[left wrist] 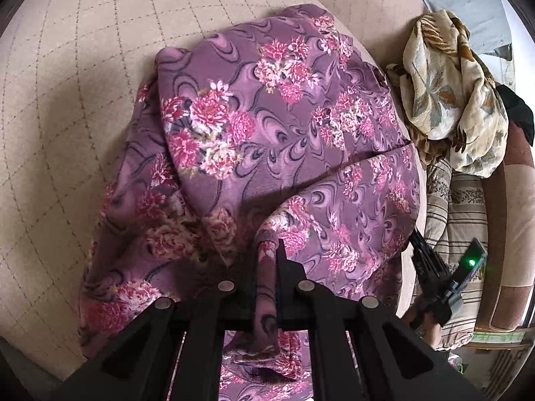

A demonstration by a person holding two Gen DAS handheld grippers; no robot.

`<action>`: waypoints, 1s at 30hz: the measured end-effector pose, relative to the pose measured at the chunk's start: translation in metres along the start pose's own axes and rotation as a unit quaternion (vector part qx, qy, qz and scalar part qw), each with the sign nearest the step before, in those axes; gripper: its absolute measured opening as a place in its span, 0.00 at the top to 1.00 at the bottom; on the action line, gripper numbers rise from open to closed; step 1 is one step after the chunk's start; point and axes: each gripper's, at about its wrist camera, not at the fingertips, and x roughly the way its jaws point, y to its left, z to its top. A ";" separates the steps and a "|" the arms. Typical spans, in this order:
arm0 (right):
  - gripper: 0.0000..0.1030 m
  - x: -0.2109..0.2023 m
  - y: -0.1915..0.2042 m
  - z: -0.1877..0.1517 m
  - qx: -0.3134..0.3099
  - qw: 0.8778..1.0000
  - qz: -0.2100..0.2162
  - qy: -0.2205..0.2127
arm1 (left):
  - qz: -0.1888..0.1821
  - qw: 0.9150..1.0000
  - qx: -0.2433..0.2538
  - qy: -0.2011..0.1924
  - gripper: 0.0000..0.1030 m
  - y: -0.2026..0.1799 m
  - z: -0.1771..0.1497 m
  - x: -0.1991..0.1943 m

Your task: Fold small clothes

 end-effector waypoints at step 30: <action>0.30 -0.040 -0.122 0.038 0.283 0.912 0.296 -0.018 | 0.065 0.976 0.137 -0.155 0.29 -0.055 0.049 -0.071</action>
